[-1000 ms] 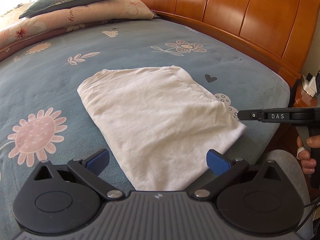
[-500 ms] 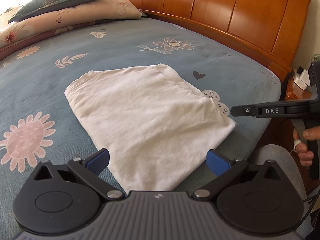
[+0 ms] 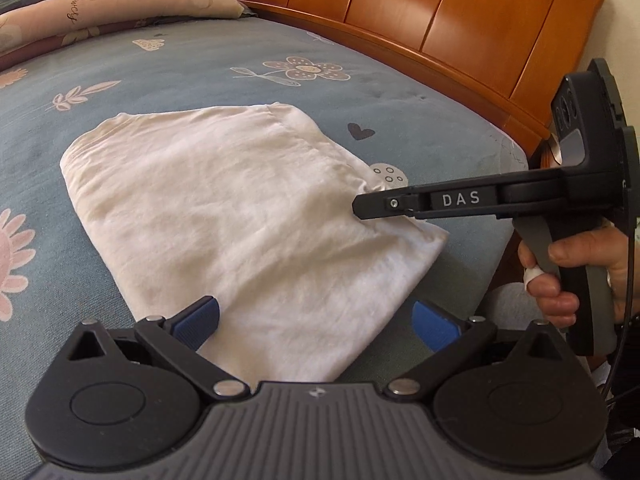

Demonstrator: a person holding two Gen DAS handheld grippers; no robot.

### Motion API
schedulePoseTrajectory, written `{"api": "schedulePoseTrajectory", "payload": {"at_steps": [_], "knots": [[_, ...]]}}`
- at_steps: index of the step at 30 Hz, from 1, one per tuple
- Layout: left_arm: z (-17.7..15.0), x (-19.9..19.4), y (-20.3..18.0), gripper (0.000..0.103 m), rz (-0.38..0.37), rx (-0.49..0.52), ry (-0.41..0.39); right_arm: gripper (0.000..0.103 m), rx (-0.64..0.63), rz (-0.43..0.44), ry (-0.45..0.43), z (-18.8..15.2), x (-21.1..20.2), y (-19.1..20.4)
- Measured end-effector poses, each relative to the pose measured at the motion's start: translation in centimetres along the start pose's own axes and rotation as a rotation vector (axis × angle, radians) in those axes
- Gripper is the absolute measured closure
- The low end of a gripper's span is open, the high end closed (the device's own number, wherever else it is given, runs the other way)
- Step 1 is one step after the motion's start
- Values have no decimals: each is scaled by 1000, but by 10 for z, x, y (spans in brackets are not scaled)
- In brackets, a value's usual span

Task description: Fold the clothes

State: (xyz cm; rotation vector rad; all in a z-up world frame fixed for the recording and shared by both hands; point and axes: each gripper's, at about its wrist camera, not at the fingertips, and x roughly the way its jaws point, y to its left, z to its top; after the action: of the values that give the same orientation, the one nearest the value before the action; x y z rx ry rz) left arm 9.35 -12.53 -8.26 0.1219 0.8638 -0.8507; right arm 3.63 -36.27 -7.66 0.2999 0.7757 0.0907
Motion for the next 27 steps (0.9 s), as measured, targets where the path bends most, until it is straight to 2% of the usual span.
{"api": "schedulePoseTrajectory", "payload": {"at_steps": [3, 7, 11, 14, 18, 22, 27], "knots": [[-1, 0, 5, 1, -26, -21, 3, 70, 8, 5, -4, -1, 0, 1], [3, -13, 5, 1, -6, -77, -19, 67, 5, 1, -17, -1, -6, 3], [0, -27, -9, 1, -5, -14, -22, 61, 16, 8, -43, -1, -19, 2], [-6, -24, -20, 1, -16, 10, 12, 58, 37, 9, -55, -2, -26, -2], [-17, -15, -26, 1, -24, -23, 51, 57, 58, 5, -58, -8, -32, -6], [-16, -24, -23, 1, -10, -49, 30, 50, 69, 5, -57, -13, -38, -9], [-16, -35, -19, 1, 8, -81, 3, 49, 80, 16, -67, -16, -45, -11]]}}
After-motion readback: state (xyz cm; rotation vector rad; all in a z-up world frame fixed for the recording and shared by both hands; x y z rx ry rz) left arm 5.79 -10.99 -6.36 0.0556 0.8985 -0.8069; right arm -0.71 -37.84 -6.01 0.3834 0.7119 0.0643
